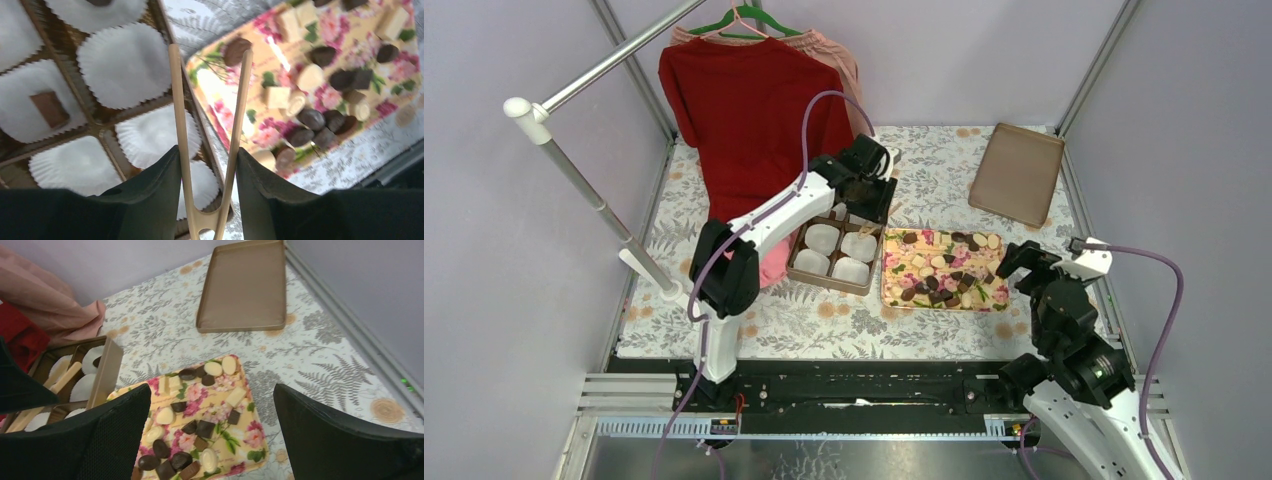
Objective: Pack the chocolate
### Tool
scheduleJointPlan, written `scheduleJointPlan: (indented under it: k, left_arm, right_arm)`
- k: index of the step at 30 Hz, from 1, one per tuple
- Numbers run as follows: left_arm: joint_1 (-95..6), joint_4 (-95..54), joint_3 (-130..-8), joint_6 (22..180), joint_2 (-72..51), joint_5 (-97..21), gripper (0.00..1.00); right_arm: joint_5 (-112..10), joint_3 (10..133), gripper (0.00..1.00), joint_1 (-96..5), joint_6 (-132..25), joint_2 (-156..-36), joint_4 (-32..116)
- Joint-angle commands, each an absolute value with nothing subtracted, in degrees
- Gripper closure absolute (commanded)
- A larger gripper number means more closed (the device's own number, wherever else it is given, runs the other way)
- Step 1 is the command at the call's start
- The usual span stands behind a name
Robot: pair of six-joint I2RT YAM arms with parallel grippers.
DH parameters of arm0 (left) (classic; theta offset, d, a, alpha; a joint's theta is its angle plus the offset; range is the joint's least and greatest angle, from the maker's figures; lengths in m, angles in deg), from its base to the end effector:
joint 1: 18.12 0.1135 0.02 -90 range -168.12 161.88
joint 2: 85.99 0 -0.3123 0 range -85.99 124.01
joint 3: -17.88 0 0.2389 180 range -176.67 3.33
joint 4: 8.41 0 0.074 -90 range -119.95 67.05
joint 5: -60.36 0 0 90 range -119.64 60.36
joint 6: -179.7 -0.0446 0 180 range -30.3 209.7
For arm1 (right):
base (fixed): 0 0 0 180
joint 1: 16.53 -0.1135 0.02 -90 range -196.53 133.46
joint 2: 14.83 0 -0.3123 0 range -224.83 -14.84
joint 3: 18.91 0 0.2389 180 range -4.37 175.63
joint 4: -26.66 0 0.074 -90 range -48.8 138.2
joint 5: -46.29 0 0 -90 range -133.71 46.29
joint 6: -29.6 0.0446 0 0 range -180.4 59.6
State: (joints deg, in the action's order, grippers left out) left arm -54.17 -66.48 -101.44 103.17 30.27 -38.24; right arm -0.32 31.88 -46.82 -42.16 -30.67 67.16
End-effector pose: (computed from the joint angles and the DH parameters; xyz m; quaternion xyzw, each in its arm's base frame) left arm 0.3716 -0.2787 0.3096 0.2083 0.9282 -0.1905 0.2423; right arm 0.0338 -0.0157 0.3253 0.1748 0.7103 0.0071 0.6818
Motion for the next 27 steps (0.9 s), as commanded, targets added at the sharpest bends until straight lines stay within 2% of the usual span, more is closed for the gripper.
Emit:
scheduleJointPlan:
  k: [1, 16, 27]
  left_arm:
    - [-56.78, -65.63, -98.84, 103.86, 26.06, -41.63, 0.52]
    - [-65.51, -63.5, -91.38, 102.7, 17.63, -44.59, 0.52]
    - [-69.51, -61.67, -89.42, 101.92, 16.1, -45.81, 0.52]
  right_arm:
    - [-6.41, 33.78, 0.0, -47.09, -36.14, -34.93, 62.88]
    - [-18.28, 28.9, 0.0, -47.05, -25.4, -51.32, 44.07]
    - [-24.27, 26.13, 0.0, -47.06, -19.63, -62.15, 32.26]
